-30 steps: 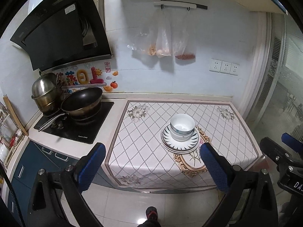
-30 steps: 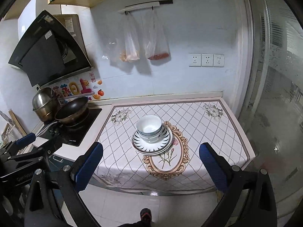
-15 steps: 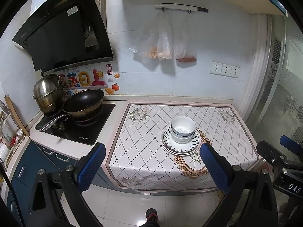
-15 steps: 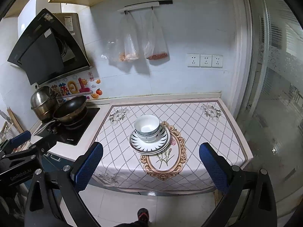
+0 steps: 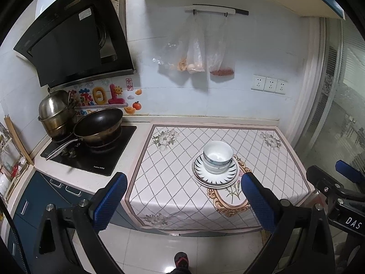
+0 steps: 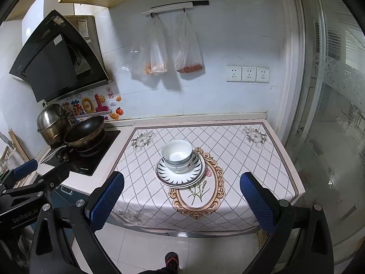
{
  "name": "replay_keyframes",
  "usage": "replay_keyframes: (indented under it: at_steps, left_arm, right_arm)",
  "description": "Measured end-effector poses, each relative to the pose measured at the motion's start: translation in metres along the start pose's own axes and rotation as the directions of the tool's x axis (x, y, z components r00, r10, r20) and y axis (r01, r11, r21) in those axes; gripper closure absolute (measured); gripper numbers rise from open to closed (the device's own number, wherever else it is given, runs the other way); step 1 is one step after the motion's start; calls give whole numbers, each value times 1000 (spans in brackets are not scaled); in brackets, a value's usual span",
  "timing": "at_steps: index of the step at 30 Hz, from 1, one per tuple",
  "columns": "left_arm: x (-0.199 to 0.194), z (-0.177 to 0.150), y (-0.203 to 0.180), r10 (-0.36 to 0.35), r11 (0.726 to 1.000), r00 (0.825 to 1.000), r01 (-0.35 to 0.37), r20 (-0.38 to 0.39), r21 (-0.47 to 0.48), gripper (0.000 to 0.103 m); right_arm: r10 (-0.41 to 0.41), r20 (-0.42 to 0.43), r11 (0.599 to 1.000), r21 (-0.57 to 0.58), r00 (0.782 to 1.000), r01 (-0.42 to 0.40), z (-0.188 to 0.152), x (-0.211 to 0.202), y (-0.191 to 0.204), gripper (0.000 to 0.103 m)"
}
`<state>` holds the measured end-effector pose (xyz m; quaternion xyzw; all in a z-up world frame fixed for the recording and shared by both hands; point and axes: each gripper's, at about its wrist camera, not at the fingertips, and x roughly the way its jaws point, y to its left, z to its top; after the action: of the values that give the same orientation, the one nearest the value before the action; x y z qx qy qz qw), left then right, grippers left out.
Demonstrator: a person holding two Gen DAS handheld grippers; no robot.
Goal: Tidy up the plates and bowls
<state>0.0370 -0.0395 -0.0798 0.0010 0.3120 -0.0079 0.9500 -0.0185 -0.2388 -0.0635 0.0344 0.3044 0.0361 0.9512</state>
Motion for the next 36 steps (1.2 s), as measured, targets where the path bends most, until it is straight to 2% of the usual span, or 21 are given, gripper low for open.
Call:
replay_keyframes:
  at_steps: [36]
  left_arm:
    - [-4, 3, -2, -5, 1000, 1000, 5, 10, 7, 1]
  right_arm:
    - [-20, 15, 1000, 7, 1000, 20, -2, -11, -4, 0]
